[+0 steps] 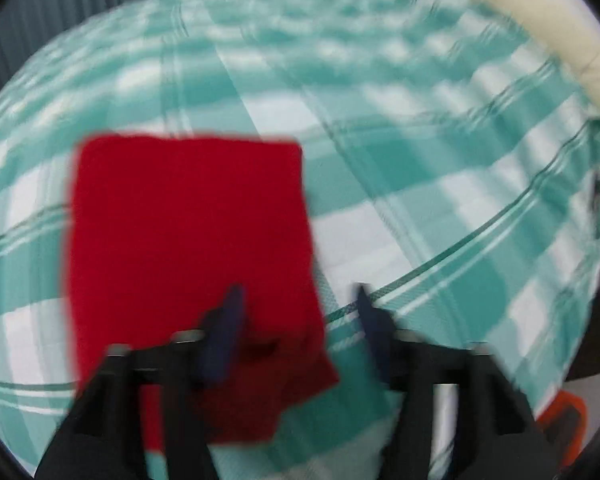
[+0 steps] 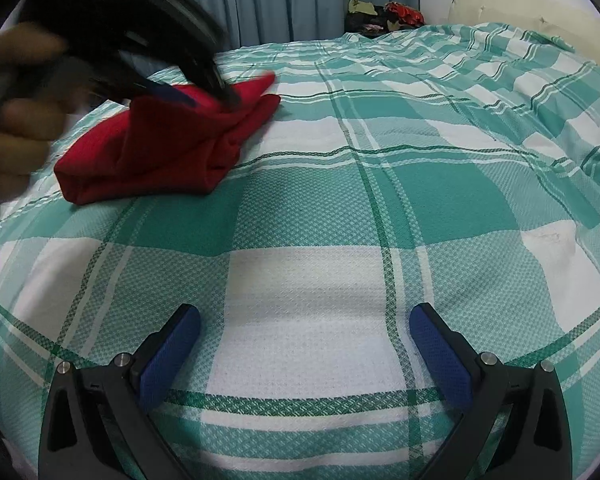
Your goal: Fold small clothes
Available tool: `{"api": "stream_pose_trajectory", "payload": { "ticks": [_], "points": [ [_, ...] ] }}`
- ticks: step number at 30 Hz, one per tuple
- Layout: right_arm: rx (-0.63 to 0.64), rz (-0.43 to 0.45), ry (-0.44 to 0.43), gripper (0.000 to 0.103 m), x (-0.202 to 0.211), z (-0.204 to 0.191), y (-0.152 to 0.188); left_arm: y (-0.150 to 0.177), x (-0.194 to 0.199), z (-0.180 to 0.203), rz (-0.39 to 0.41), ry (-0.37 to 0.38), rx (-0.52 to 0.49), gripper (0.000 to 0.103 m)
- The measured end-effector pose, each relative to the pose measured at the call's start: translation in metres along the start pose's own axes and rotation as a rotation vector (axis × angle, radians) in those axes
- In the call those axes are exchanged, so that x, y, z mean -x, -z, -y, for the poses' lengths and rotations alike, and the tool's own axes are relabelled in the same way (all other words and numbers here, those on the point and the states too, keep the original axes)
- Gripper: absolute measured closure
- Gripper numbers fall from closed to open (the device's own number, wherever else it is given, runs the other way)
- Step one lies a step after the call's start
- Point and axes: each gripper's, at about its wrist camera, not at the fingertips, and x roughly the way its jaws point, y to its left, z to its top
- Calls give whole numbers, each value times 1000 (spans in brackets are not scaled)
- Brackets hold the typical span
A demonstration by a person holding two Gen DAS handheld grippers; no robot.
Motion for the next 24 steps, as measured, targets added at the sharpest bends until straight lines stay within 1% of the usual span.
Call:
{"api": "stream_pose_trajectory", "payload": {
  "ticks": [1, 2, 4, 5, 6, 8, 9, 10, 11, 12, 13, 14, 15, 16, 17, 18, 19, 20, 21, 22, 23, 24],
  "points": [
    [3, -13, -8, 0, 0, 1, -2, 3, 21, -14, 53, 5, 21, 22],
    [10, -38, -21, 0, 1, 2, -5, 9, 45, -34, 105, 6, 52, 18],
    [1, -89, -42, 2, 5, 6, -14, 21, 77, -77, 168, -34, 136, 17],
    [-46, -101, -61, 5, 11, 10, -21, 29, 86, -100, 184, -67, 187, 18],
    [-128, -90, -122, 5, 17, 16, -29, 36, 89, -117, 187, -96, 228, 19],
    [-288, -70, -297, 5, 21, 23, -47, 46, 84, -138, 169, -122, 271, 25],
    [-336, -72, -362, 6, 18, 24, -56, 51, 77, -142, 155, -119, 279, 28],
    [-395, -76, -442, 7, 12, 22, -71, 54, 71, -140, 152, -113, 275, 32],
    [-414, -75, -467, 12, 8, 19, -83, 57, 65, -132, 162, -115, 246, 35],
    [-406, -57, -473, 18, 6, 12, -97, 60, 63, -124, 173, -130, 209, 36],
    [-364, -16, -469, 21, 7, 3, -112, 62, 60, -114, 185, -158, 156, 36],
    [-278, 35, -463, 26, 9, -10, -128, 67, 56, -100, 198, -195, 91, 36],
    [-210, 53, -467, 32, 7, -20, -135, 69, 50, -92, 190, -249, 30, 37],
    [-133, 39, -475, 37, -3, -32, -140, 72, 34, -87, 143, -300, -16, 37],
    [-70, -30, -461, 50, -23, -41, -138, 74, 18, -88, 88, -320, -32, 38],
    [-49, -147, -423, 58, -53, -43, -129, 78, 2, -92, 30, -320, -34, 38],
    [-62, -240, -389, 59, -76, -40, -120, 82, -4, -96, 14, -299, -23, 38],
    [-105, -314, -394, 61, -95, -31, -109, 84, -2, -100, 21, -272, -4, 38],
    [-148, -290, -436, 60, -94, -22, -109, 82, 5, -103, 32, -257, 19, 37],
    [-161, -277, -444, 56, -86, -18, -113, 81, 13, -106, 39, -244, 40, 36],
    [-167, -252, -434, 46, -74, -12, -121, 79, 22, -110, 46, -230, 69, 34],
    [-184, -214, -449, 38, -63, -6, -128, 79, 31, -114, 59, -217, 99, 34]
  ]
}}
